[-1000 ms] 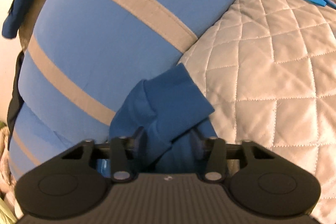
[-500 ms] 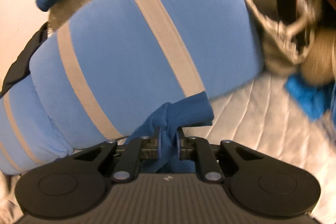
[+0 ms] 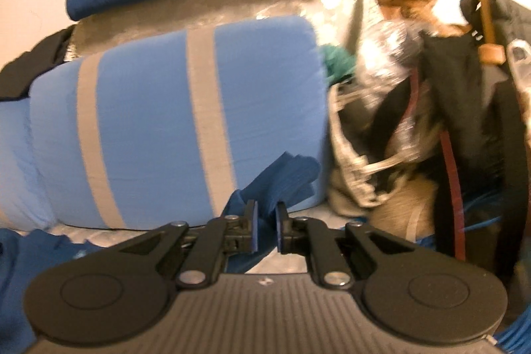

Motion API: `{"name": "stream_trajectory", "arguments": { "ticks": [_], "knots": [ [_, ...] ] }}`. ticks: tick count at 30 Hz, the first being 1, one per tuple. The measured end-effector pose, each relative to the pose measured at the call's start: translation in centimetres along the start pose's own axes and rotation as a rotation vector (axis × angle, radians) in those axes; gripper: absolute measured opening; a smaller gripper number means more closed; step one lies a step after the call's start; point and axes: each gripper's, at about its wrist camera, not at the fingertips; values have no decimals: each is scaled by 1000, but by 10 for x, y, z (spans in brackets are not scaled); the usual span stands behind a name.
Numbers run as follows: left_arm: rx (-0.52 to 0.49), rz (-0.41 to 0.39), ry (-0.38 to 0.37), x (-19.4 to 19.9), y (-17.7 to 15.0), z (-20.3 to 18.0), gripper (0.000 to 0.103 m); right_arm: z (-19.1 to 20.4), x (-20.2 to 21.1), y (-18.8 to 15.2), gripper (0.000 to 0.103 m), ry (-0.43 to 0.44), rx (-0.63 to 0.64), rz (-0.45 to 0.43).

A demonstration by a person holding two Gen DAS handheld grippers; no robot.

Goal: Fold clothes
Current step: 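Pull the held sleeve outward from the body with the right tool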

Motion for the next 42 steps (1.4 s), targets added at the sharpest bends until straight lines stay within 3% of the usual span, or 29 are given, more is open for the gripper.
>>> {"name": "stream_trajectory", "arguments": {
  "ticks": [7, 19, 27, 35, 37, 40, 42],
  "knots": [
    [7, -10, 7, 1, 1, 1, 83, -60, 31, 3, 8, -111, 41, -26],
    [-5, 5, 13, -2, -1, -1, 83, -178, 63, -23, 8, -260, -150, 2],
    [-26, 23, 33, -4, -3, -4, 83, -187, 89, -47, 7, -277, -228, 90],
    [-31, 17, 20, 0, -3, -4, 83, -182, 155, -61, 6, -244, -409, 122],
    [-35, 14, 16, 1, -3, -5, 83, -182, 161, -66, 7, -239, -390, 122],
    [-39, 12, 17, 2, -3, -6, 83, -191, 150, -77, 14, -277, -315, 139],
    [-37, 10, 17, 3, -3, -6, 83, -199, 141, -86, 39, -302, -258, 140]
  ]
}}
Point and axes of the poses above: each gripper's, at about its wrist camera, not at the fingertips, and x roughly against the way its jaws point, z to its left, y to its top, and after that the axes turned 3 degrees about -y, right-handed
